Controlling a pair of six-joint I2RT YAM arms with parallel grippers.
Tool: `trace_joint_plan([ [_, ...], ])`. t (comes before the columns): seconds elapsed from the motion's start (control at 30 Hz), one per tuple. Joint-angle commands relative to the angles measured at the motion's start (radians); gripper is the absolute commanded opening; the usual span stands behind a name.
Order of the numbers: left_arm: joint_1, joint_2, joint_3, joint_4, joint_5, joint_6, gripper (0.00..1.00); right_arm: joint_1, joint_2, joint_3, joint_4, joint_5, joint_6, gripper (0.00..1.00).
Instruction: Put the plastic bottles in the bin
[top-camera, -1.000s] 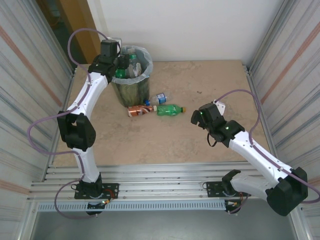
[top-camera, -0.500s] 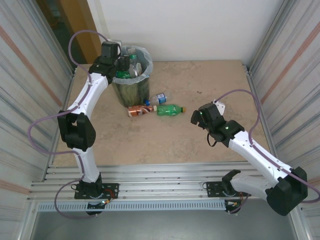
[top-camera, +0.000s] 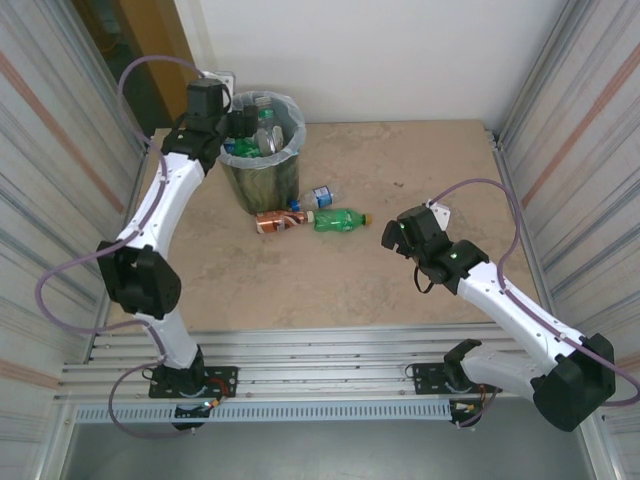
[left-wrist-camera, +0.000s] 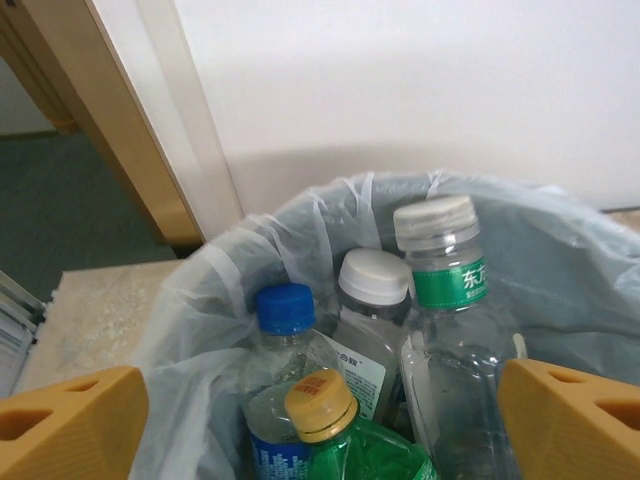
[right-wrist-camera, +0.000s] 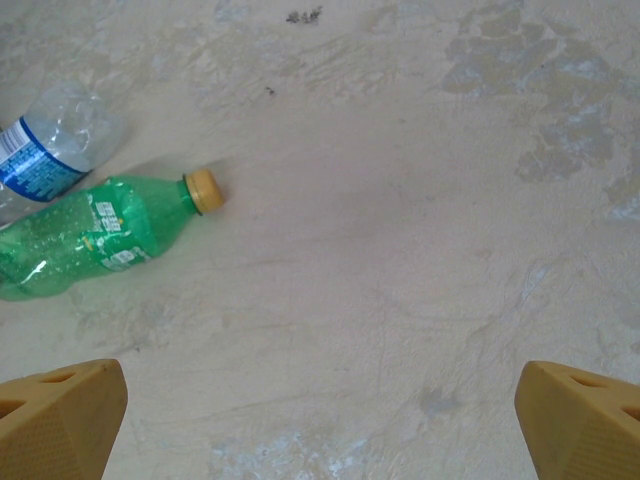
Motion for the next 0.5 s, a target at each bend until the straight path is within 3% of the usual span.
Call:
trace_joint_plan([
  [0.0, -0.011, -0.094, -0.034, 0.05, 0.001, 0.013, 0.95, 0.006, -0.008, 0.002, -0.009, 0.016, 0.026, 0.98],
  [0.1, -0.018, -0.151, -0.084, 0.074, -0.002, 0.021, 0.99, 0.005, -0.006, 0.001, -0.007, 0.017, 0.026, 0.98],
  [0.47, -0.061, -0.379, -0.341, 0.165, -0.015, 0.009, 0.99, 0.005, 0.011, 0.003, 0.003, 0.007, 0.027, 0.98],
])
